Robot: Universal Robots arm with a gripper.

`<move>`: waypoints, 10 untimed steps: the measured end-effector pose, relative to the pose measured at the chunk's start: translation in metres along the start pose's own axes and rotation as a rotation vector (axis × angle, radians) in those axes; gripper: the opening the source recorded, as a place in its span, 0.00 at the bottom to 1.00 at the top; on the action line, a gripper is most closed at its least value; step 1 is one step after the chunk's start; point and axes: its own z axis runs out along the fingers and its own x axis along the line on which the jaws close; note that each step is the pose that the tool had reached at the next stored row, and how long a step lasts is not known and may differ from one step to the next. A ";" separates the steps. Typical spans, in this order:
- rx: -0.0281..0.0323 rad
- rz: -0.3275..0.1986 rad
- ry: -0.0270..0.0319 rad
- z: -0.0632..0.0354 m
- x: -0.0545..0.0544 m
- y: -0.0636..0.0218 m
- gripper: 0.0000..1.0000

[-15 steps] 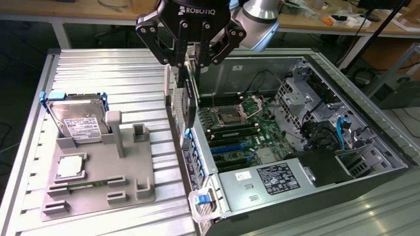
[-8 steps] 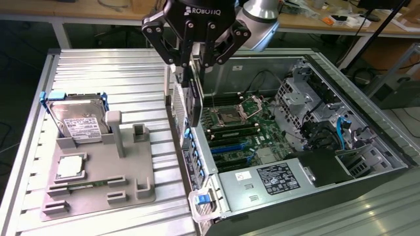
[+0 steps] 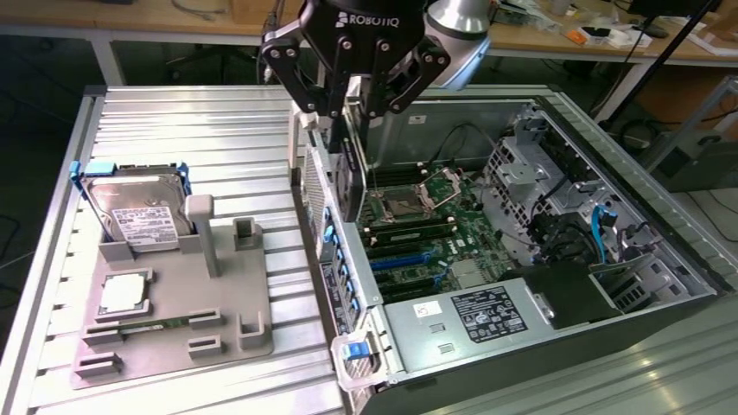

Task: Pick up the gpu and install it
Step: 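Pick up the gpu and move the gpu toward the slot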

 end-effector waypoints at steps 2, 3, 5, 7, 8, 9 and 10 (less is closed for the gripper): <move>0.0000 0.000 0.0000 0.0000 -0.002 0.0002 0.27; 0.0001 0.000 0.0000 0.0000 -0.003 0.0002 0.27; 0.0000 0.000 0.0000 0.0002 -0.005 0.0003 0.27; 0.0000 0.000 0.0000 0.0002 -0.007 0.0005 0.27; 0.0000 0.000 0.0000 0.0002 -0.008 0.0006 0.27; 0.0001 0.000 0.0000 0.0002 -0.009 0.0006 0.27; 0.0000 0.000 0.0000 0.0002 -0.009 0.0007 0.27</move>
